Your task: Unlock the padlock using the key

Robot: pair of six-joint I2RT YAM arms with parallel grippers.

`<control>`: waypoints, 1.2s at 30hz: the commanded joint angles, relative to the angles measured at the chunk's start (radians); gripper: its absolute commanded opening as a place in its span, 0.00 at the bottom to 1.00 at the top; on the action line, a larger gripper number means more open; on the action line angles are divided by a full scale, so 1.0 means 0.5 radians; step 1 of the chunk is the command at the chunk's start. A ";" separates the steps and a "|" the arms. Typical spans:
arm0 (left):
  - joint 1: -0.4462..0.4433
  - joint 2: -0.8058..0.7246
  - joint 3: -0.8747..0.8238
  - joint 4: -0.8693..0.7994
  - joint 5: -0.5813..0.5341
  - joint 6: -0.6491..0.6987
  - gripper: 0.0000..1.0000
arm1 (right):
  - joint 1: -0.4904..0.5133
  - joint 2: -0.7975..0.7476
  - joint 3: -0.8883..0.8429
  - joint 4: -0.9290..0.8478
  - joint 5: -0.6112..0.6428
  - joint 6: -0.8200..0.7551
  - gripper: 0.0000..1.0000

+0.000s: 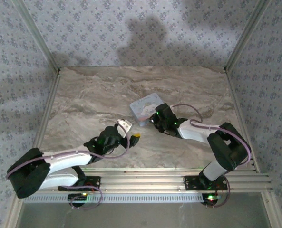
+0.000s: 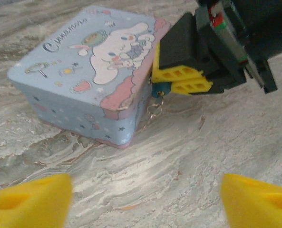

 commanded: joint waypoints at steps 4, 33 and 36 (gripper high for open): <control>0.035 -0.248 0.039 -0.302 -0.085 0.033 0.98 | -0.062 -0.104 -0.099 -0.025 0.205 -0.055 0.00; 0.712 -0.574 0.654 -1.612 -0.444 -0.605 0.98 | 0.336 -0.012 0.423 -0.666 -0.389 -1.065 0.00; 0.840 -0.605 0.713 -1.736 -0.354 -0.622 0.98 | 0.438 0.241 0.609 -0.602 -0.500 -1.049 0.00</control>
